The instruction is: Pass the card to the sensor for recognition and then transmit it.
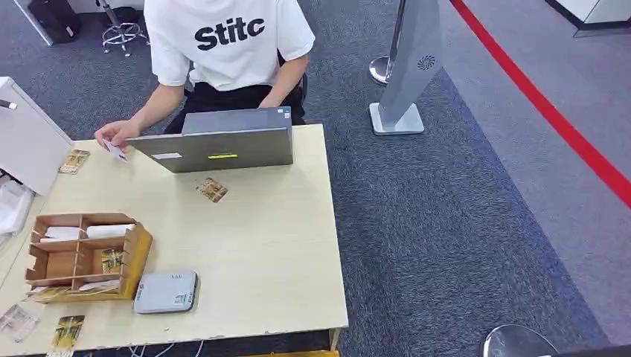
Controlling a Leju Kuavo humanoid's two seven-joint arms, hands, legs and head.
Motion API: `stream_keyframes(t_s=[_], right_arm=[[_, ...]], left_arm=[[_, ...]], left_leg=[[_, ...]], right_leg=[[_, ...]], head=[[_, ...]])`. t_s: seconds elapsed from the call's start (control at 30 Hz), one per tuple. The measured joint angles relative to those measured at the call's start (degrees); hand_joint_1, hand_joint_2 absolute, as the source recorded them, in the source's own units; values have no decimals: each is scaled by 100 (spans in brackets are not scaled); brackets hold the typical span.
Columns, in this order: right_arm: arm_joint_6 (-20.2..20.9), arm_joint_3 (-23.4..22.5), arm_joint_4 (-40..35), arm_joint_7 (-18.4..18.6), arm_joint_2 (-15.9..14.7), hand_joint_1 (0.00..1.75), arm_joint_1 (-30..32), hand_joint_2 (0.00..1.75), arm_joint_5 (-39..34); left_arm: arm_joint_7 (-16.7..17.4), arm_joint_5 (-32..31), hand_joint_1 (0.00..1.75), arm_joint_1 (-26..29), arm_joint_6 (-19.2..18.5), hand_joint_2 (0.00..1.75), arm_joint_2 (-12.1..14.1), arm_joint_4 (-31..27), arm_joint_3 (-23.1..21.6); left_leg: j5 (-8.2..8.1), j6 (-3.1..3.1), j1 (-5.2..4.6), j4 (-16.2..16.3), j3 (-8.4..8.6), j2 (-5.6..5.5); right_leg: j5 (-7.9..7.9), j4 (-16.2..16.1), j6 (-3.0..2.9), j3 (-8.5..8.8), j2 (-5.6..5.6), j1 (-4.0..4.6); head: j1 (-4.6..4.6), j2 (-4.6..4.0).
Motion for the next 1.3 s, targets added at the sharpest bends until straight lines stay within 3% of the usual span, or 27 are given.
stream_keyframes(t_s=[0.07,0.2,0.27,0.33,0.4,0.47,0.57,0.7,0.87,1.03,1.3], right_arm=[[-16,40,0,35,0,0,1,175,-36],[-24,108,0,42,-2,0,1,175,-88],[-24,142,2,59,-2,0,1,175,-112],[-11,164,2,123,-2,0,-1,175,-167],[15,228,2,213,-2,0,-7,175,-224],[52,304,2,276,-2,0,-21,175,-287],[107,411,2,289,-2,0,-33,175,-307],[320,564,9,250,-2,0,-91,175,-307],[489,726,26,71,-76,0,-149,175,-392],[491,785,26,-63,-138,0,-149,175,-460],[491,853,26,-65,-146,0,-151,175,-468]], left_arm=[[122,20,0,135,478,175,-5,-559,-559],[152,58,0,302,650,175,6,-1175,-1262],[-113,-233,0,373,808,175,12,-1427,-1475],[-278,-1013,0,465,1554,175,28,-1904,-1950],[-238,-1857,0,497,2293,175,139,-2289,-2723],[74,-2650,0,425,2657,175,409,-2447,-3596],[635,-3522,0,-17,2797,175,937,-2427,-4548],[1859,-4940,0,-1188,2810,175,1519,-1834,-5339],[3100,-6708,0,-3024,2041,175,2175,-279,-5982],[3265,-7002,0,-4181,1898,175,2502,957,-6333],[3269,-7024,0,-4494,1907,175,2631,1523,-6486]], left_leg=[[1,0,-1,0,-3,-10],[0,-1,1,-1,4,0],[1,-1,4,0,7,1],[2,-3,4,5,4,-2],[3,-2,2,7,2,-15],[3,-2,3,7,1,-21],[9,-6,3,8,1,-11],[31,-18,7,8,-2,-20],[55,-28,10,8,-8,-10],[54,-28,9,7,-9,40],[50,-24,9,7,-22,40]], right_leg=[[0,0,0,5,-13,-1],[3,0,-5,9,0,1],[3,0,-5,5,0,4],[4,-1,-6,1,-4,5],[3,-2,-5,5,-19,4],[4,-2,-5,10,-24,4],[18,-1,-15,1,-15,4],[29,3,-24,-1,-21,7],[59,7,-30,-14,0,10],[69,8,-35,-25,45,10],[67,7,-34,-39,46,9]], head=[[-4,0],[-4,-2],[-4,-2],[-7,-2],[-4,-2],[0,-2],[-4,-2],[-4,-2],[-7,-2],[-4,-2],[-4,-2]])
